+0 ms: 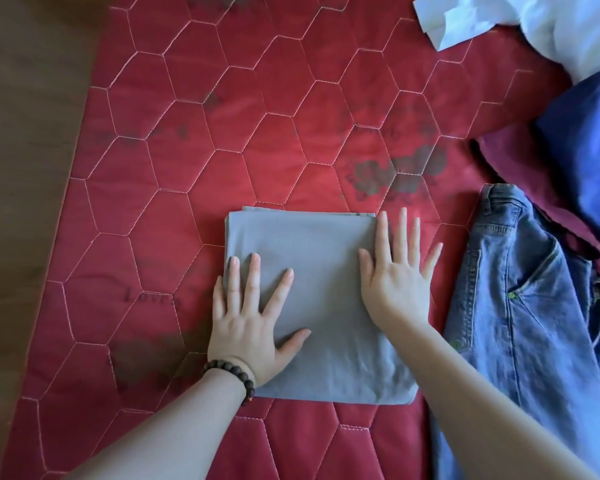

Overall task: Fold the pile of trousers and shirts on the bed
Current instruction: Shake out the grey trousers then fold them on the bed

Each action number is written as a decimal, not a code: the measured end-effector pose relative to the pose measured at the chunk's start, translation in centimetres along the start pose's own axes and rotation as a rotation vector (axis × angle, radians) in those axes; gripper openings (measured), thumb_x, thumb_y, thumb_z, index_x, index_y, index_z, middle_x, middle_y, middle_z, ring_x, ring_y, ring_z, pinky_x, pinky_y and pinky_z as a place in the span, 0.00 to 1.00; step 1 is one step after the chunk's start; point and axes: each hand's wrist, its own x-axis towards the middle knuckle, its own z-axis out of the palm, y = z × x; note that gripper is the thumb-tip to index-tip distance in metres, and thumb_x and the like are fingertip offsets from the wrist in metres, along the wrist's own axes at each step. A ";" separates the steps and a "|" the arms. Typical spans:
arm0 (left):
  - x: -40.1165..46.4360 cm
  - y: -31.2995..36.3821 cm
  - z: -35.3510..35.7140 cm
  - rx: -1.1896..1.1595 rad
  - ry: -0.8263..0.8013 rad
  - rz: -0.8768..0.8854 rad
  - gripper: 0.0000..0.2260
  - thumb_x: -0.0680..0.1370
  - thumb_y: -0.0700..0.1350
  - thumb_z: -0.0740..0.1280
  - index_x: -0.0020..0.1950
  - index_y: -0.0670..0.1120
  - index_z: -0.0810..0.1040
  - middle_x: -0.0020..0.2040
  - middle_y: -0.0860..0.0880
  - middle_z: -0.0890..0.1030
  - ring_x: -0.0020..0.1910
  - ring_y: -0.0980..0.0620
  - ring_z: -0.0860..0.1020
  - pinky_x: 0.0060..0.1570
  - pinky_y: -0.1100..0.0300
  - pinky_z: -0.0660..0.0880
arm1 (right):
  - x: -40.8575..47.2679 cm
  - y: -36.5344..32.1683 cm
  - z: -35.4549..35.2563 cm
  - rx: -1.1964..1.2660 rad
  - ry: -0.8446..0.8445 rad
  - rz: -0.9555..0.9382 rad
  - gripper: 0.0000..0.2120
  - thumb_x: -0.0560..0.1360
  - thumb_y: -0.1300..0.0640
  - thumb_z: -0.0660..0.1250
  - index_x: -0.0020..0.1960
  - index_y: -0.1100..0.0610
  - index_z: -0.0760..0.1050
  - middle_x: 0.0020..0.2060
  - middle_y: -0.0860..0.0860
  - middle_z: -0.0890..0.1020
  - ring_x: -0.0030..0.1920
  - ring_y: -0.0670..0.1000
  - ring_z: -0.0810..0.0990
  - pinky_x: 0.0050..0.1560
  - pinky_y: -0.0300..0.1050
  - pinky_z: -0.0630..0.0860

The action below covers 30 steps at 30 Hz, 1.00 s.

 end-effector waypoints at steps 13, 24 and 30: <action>-0.3 0.1 0.4 -0.073 0.086 -0.051 0.31 0.74 0.65 0.56 0.77 0.57 0.60 0.78 0.36 0.50 0.76 0.31 0.48 0.71 0.34 0.55 | -8.0 -0.5 2.9 0.184 0.063 0.135 0.28 0.79 0.41 0.52 0.77 0.42 0.52 0.77 0.60 0.54 0.77 0.59 0.52 0.76 0.56 0.50; -0.5 0.4 -1.3 -0.329 0.219 -0.195 0.24 0.71 0.57 0.73 0.66 0.52 0.78 0.71 0.34 0.64 0.61 0.32 0.69 0.62 0.41 0.69 | -8.9 -1.5 1.6 0.260 0.208 0.123 0.25 0.77 0.49 0.67 0.73 0.50 0.68 0.53 0.62 0.75 0.49 0.63 0.74 0.50 0.55 0.73; -3.9 0.5 -3.2 -0.568 0.095 -0.375 0.24 0.70 0.54 0.76 0.65 0.55 0.77 0.66 0.41 0.64 0.50 0.39 0.78 0.53 0.54 0.75 | -12.6 -0.8 0.8 0.306 -0.073 0.206 0.29 0.77 0.37 0.60 0.74 0.32 0.52 0.49 0.51 0.67 0.34 0.53 0.71 0.36 0.47 0.73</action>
